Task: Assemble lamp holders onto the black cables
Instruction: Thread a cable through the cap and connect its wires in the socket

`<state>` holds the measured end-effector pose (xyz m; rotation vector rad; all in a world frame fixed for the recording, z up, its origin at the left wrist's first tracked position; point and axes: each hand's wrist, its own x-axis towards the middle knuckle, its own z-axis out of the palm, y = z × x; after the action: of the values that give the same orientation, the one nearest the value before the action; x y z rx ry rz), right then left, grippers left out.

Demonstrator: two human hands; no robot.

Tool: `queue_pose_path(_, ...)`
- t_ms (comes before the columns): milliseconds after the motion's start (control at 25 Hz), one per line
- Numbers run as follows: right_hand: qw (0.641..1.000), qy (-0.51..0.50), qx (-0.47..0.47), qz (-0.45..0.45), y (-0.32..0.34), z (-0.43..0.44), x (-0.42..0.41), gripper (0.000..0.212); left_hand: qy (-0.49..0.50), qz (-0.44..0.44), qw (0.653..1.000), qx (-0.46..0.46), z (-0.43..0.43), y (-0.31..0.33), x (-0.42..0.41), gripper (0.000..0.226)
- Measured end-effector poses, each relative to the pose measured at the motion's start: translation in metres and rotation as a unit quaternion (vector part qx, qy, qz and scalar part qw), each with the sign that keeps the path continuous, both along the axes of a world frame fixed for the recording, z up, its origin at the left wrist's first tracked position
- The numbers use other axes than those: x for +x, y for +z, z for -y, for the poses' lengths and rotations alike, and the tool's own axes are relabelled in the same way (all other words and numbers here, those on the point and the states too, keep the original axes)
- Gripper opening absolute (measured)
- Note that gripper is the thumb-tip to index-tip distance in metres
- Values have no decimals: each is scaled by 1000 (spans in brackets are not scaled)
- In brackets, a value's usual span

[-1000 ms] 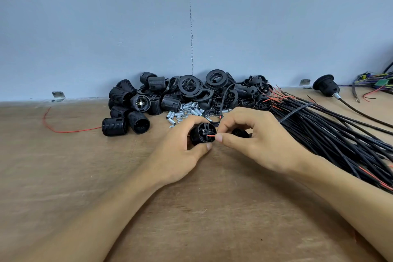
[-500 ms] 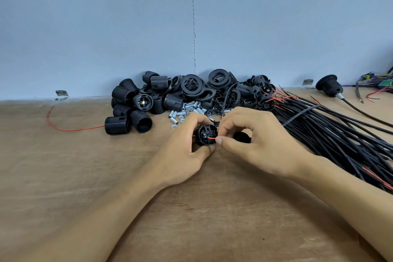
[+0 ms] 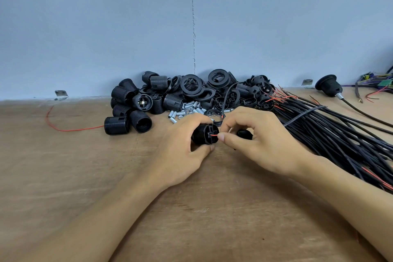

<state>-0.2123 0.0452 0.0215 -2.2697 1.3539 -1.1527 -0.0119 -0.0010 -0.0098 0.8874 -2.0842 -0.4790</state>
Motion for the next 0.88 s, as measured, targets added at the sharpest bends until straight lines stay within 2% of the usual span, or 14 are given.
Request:
queue_pose_path(640, 1000, -8, 17, 9, 2, -1, 1, 9, 1, 15, 1000, -3, 0, -1, -1, 33)
queue_pose_path(880, 1000, -23, 8, -3, 1, -1, 1, 10, 9, 26, 999, -37, 0, -2, -1, 37)
